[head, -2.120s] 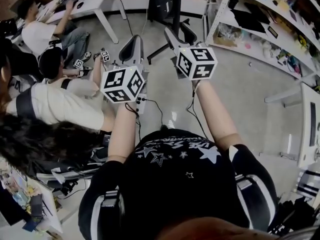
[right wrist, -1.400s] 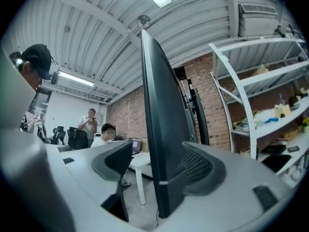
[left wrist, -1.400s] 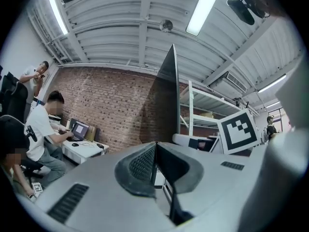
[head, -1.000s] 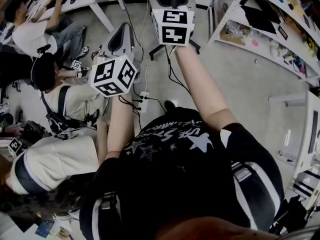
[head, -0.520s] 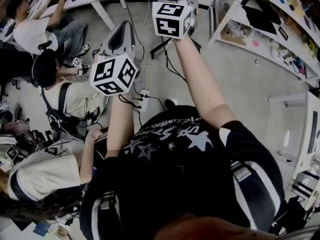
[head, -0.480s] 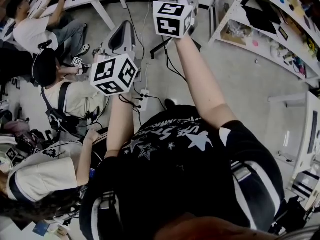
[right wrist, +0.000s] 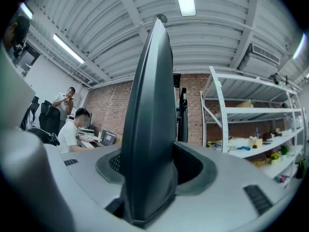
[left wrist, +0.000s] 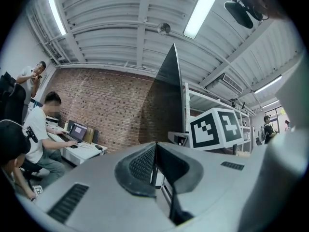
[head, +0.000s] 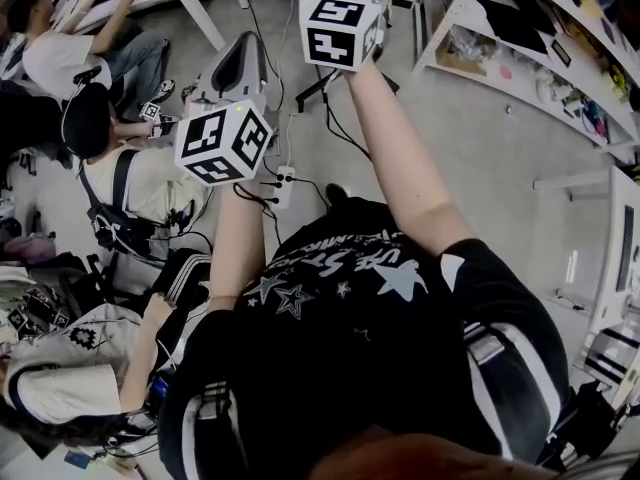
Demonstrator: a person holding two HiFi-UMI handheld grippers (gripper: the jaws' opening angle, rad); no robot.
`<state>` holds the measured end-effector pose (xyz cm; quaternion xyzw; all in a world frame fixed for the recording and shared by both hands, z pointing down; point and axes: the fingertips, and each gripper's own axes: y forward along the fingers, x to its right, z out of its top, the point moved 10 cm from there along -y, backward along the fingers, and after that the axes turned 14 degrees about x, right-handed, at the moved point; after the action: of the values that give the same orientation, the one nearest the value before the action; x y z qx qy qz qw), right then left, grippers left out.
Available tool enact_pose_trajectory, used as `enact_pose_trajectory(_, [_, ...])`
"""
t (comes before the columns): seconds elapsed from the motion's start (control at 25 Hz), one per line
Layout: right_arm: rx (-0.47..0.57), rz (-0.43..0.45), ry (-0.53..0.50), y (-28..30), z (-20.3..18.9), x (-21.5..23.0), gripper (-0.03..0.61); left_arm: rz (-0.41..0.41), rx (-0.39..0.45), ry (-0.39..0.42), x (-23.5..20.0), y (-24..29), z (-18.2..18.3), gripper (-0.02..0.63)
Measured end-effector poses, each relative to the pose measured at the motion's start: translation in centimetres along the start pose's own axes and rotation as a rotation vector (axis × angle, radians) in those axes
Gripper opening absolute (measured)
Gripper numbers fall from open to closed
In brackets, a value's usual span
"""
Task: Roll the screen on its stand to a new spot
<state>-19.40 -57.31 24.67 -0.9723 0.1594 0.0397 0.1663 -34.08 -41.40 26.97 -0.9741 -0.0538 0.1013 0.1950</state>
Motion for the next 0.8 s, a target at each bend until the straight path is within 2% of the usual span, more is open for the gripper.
enact_pose_trajectory(0.44, [0.044, 0.034, 0.03, -8.0, 2.6, 0.9, 0.245, -0.032, -0.018, -0.03, 3.6, -5.2, 0.2, 0.014])
enact_pose_trajectory(0.8, [0.042, 0.008, 0.038, -14.9, 4.4, 5.3, 0.229, -0.063, -0.049, -0.044, 7.5, -9.1, 0.1, 0.014])
